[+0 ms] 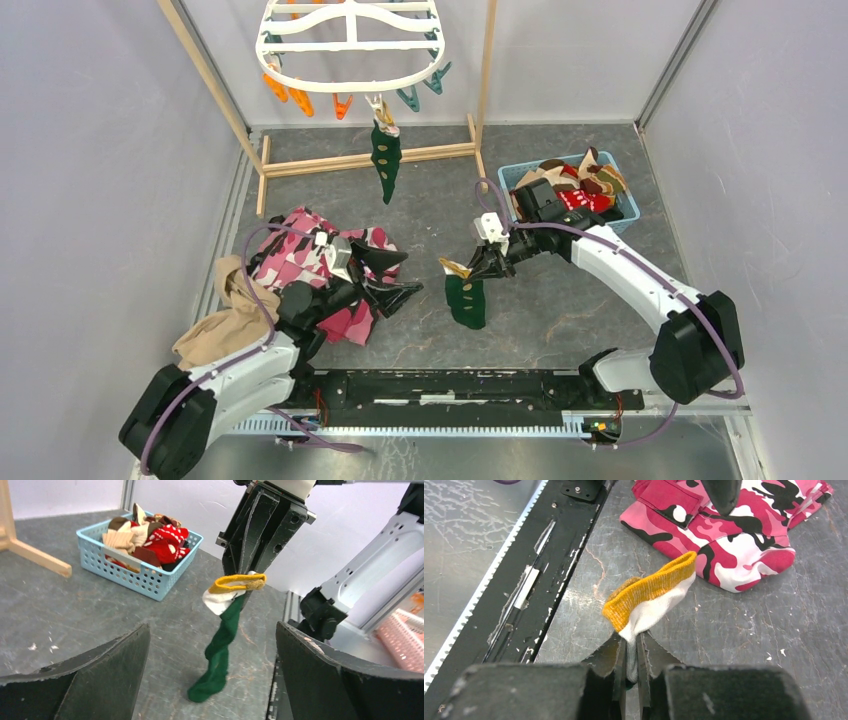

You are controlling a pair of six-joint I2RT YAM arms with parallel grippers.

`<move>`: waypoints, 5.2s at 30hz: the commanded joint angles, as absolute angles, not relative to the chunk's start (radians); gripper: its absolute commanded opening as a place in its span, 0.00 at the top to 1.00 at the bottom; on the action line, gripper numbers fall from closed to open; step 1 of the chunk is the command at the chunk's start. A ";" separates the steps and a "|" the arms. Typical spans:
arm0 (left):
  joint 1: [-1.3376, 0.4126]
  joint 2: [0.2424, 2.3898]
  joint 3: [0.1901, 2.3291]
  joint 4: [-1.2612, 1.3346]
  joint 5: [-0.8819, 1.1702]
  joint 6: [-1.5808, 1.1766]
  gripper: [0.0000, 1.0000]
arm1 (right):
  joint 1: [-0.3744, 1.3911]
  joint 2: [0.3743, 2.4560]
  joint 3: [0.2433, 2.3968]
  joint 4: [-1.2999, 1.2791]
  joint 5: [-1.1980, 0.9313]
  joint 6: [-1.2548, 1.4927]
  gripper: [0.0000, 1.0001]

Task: Clip the socks to the hanger
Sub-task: Pick up the sock from the bin.

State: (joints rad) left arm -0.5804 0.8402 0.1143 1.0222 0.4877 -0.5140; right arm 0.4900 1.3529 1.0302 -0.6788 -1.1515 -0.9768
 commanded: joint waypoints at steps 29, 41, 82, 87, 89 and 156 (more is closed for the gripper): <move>-0.628 1.240 0.277 1.415 0.727 -0.248 0.17 | 0.511 1.376 1.066 -0.745 -1.244 -1.059 0.89; -0.644 1.364 0.323 1.480 0.720 -0.301 0.43 | 0.520 1.379 1.072 -0.761 -1.237 -1.078 0.88; -0.661 1.119 0.387 0.946 0.629 -0.510 0.98 | 0.515 1.274 1.021 -0.580 -1.161 -0.906 0.37; -0.660 1.091 0.390 0.917 0.629 -0.482 0.98 | 0.514 1.283 1.034 -0.633 -1.190 -0.968 0.43; -0.659 1.083 0.393 0.905 0.626 -0.474 0.98 | 0.514 1.288 1.044 -0.665 -1.196 -1.000 0.44; -0.600 0.830 0.511 0.341 0.284 -0.408 0.00 | 0.446 1.306 1.095 -0.865 -1.310 -1.202 1.00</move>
